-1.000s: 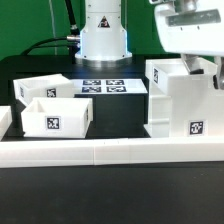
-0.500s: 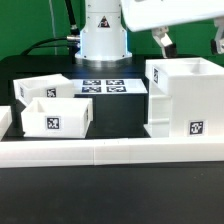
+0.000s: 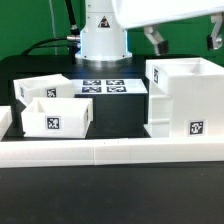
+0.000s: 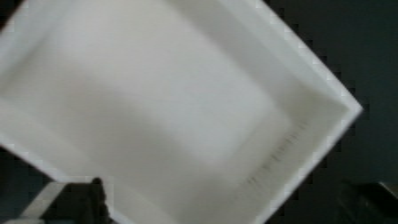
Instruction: Assemble drawer
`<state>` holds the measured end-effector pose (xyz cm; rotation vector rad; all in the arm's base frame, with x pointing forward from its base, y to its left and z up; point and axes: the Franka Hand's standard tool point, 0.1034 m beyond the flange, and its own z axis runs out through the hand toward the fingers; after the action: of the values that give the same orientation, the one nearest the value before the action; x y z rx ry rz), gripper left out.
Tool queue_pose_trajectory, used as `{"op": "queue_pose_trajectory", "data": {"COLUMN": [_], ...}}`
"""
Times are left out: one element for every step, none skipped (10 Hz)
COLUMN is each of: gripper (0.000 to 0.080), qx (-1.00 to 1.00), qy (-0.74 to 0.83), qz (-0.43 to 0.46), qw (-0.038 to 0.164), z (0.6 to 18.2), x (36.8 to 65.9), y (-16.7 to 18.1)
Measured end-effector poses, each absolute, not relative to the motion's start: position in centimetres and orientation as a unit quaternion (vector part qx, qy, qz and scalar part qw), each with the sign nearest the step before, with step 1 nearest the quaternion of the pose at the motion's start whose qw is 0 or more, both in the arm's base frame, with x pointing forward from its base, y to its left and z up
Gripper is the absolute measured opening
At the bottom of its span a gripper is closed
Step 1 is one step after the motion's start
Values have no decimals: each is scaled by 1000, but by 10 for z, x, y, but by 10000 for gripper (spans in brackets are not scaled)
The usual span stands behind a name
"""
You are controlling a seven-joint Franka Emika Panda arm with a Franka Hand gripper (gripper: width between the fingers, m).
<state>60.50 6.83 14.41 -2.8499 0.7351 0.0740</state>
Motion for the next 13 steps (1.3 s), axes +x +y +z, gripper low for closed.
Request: {"op": "queue_pose_trajectory", "data": {"gripper": [649, 649, 649, 649, 649, 649, 649, 649, 649, 649, 649, 649, 649], "qx": [-979, -989, -994, -996, -996, -997, -997, -997, -997, -997, -997, -997, -997], "qy": [179, 115, 63, 26, 17, 14, 2, 2, 8, 6, 5, 6, 6], "qz": [16, 11, 8, -1, -8, -13, -18, -17, -15, -15, -15, -14, -13], "qw": [96, 94, 92, 90, 84, 80, 77, 79, 79, 79, 79, 79, 79], "z": [145, 143, 140, 136, 130, 125, 121, 114, 111, 111, 111, 110, 109], "x": [603, 598, 592, 586, 579, 575, 570, 561, 558, 559, 559, 559, 558], "y": [57, 42, 27, 12, -8, -23, -40, -63, -71, -69, -68, -68, -67]}}
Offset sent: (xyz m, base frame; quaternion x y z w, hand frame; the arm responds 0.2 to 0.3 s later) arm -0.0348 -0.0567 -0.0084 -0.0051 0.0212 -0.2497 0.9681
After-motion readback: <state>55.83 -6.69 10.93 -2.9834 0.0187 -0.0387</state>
